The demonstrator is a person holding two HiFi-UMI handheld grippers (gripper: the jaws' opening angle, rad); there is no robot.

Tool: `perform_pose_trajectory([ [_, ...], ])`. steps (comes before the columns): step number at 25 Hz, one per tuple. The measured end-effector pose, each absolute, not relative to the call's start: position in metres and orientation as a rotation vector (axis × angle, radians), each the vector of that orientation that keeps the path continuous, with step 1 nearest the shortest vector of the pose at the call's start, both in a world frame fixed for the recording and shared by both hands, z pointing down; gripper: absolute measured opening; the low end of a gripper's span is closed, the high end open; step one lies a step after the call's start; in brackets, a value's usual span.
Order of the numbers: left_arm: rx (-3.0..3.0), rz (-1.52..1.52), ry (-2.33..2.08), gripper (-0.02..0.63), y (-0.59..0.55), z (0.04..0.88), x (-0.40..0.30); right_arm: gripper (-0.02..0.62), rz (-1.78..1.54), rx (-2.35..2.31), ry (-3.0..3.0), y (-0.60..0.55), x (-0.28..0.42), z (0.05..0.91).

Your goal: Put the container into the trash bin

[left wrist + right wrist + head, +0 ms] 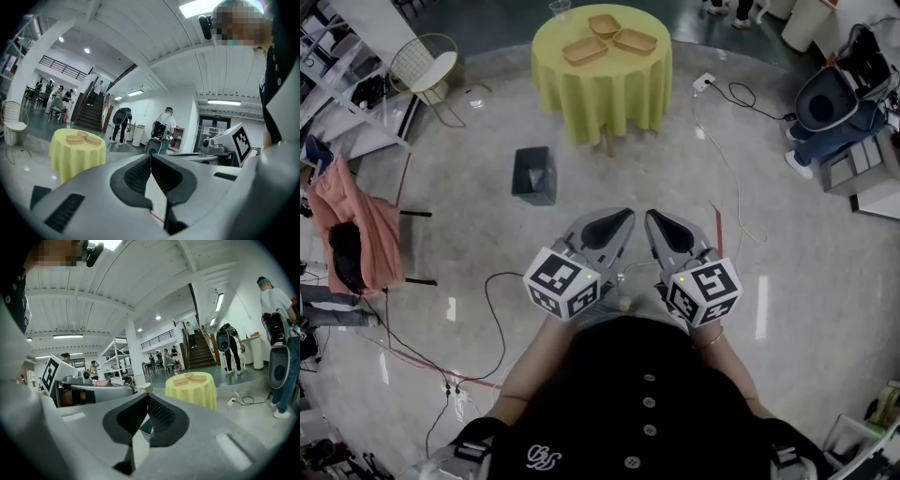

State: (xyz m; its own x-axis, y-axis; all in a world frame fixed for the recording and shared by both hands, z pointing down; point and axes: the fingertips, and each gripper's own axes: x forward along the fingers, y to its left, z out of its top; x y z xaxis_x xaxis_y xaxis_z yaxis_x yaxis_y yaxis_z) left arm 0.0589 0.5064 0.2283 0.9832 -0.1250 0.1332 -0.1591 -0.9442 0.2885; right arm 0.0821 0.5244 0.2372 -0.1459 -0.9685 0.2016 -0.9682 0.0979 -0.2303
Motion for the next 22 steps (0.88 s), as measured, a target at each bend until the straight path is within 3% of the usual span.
perform_pose_trajectory([
  [8, 2.806, 0.170, -0.200, 0.015, 0.453, 0.239, 0.089, 0.003, -0.524, -2.053, 2.308, 0.472, 0.116, 0.251],
  [22, 2.808, 0.204, -0.131, 0.015, 0.270, 0.238, 0.153, 0.003, -0.538, -2.089, 2.274, 0.285, 0.173, 0.251],
])
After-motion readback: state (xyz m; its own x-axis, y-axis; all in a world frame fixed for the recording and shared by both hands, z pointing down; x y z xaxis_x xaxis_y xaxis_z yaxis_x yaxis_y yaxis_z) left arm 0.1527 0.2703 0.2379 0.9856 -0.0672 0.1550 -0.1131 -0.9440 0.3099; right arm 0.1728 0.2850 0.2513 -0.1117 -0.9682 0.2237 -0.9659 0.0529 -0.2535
